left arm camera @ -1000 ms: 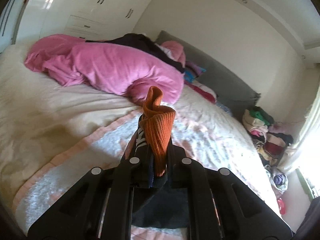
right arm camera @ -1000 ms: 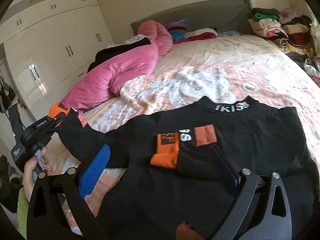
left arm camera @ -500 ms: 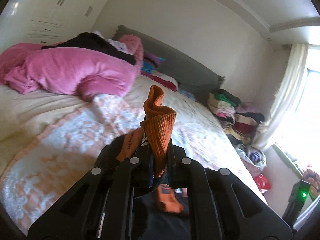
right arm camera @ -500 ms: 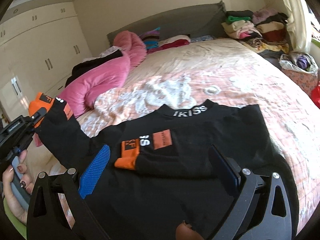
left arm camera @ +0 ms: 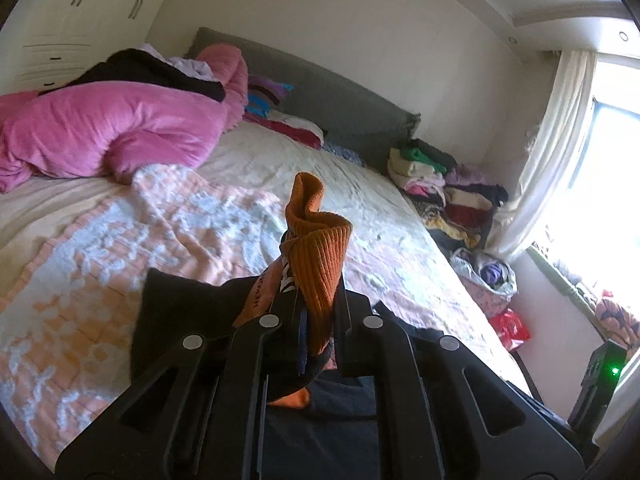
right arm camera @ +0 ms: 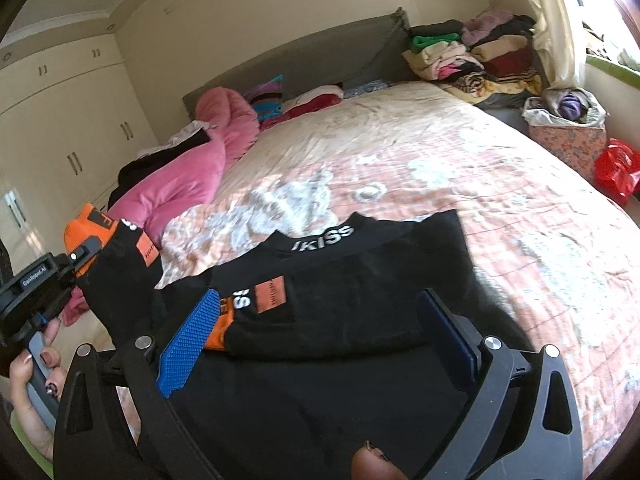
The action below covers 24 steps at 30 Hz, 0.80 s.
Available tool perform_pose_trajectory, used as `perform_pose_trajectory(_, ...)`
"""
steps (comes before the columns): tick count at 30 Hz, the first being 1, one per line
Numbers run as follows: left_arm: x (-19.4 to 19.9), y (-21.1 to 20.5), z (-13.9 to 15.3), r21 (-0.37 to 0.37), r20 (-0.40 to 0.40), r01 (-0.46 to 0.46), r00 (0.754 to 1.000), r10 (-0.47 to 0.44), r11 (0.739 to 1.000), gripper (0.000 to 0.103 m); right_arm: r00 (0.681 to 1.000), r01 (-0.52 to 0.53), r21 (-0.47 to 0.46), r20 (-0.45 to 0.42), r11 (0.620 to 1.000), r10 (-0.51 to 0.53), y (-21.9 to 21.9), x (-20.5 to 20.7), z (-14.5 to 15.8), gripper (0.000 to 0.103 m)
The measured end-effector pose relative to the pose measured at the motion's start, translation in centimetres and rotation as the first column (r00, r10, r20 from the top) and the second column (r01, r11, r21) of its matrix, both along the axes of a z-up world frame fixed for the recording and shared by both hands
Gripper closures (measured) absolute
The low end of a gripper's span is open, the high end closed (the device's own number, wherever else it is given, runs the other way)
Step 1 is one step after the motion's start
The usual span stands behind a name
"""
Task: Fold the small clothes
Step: 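Carry the sleeve across the shirt body with the left gripper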
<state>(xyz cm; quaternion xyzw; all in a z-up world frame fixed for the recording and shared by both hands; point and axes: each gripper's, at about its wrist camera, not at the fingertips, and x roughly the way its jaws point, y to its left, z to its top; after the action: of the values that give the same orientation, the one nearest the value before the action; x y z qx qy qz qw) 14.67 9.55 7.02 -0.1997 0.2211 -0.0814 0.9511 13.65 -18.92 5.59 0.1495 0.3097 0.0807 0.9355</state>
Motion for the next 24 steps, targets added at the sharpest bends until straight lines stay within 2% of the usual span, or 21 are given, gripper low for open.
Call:
perform_pose_trajectory(16,2.1,-5.1,-2.1,0.017,-0.087,0.144,0.986,-0.142,0.989,0.099,0.995,0.1,0.027,0.01,0.995,-0.101,-4.6,-1.1,-0.2,0.005)
perform_pose_trajectory(24,3.6,-8.0,-5.4,0.01,-0.179,0.273,0.947,-0.266,0.962,0.099,0.987,0.158,0.046,0.0,0.986,-0.158,-6.8,-1.3,-0.7,0.005)
